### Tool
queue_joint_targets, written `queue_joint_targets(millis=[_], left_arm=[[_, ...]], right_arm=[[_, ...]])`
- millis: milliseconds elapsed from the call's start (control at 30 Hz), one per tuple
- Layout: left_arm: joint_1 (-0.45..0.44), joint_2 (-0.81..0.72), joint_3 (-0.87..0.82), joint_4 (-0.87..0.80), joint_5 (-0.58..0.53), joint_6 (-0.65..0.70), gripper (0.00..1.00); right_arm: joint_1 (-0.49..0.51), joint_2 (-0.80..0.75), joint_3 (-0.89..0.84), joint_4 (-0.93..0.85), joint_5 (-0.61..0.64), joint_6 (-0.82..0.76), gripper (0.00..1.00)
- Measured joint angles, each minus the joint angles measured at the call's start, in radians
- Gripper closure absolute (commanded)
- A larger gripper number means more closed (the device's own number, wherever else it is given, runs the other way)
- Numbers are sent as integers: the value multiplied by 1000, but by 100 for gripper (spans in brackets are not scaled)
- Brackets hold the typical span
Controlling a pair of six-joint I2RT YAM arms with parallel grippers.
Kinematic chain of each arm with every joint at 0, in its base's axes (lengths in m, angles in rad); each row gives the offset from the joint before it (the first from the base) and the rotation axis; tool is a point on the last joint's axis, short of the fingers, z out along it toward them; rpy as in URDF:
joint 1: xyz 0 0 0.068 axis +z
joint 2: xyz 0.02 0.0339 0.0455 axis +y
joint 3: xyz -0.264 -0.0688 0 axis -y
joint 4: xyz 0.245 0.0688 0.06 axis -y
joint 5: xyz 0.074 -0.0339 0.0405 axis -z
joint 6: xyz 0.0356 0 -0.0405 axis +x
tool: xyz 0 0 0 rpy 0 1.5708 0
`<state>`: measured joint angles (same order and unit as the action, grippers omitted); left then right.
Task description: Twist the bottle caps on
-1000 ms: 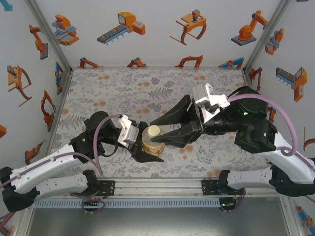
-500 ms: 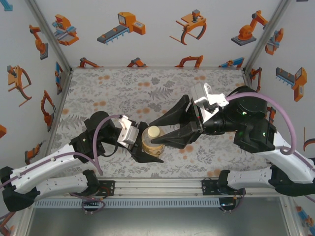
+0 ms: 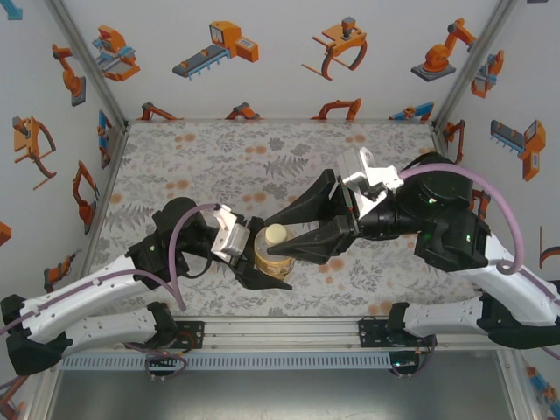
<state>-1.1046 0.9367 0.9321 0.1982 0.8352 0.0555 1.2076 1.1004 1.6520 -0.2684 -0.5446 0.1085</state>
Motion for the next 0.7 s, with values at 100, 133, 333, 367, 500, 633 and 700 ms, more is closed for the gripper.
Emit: queue_joint_targets(millis=[100, 133, 333, 367, 500, 633, 700], left_arm=[[0, 3, 0, 1, 0, 0, 100], [0, 4, 0, 1, 0, 0, 100], [-2, 6, 0, 3, 5, -4, 100], [-2, 7, 0, 3, 5, -5, 100], [-2, 11, 0, -7, -18, -8, 100], [-2, 7, 2, -54, -145, 2, 100], [-3, 8, 2, -70, -231, 5, 100]], right_arm=[[0, 0, 0, -7, 6, 0, 60], [0, 0, 0, -8, 11, 0, 63], [-1, -2, 0, -16, 32, -8, 85], [0, -3, 0, -19, 38, -9, 89], [0, -16, -1, -42, 87, -22, 100], [0, -47, -30, -63, 214, -31, 100], [0, -64, -60, -55, 305, -30, 100]])
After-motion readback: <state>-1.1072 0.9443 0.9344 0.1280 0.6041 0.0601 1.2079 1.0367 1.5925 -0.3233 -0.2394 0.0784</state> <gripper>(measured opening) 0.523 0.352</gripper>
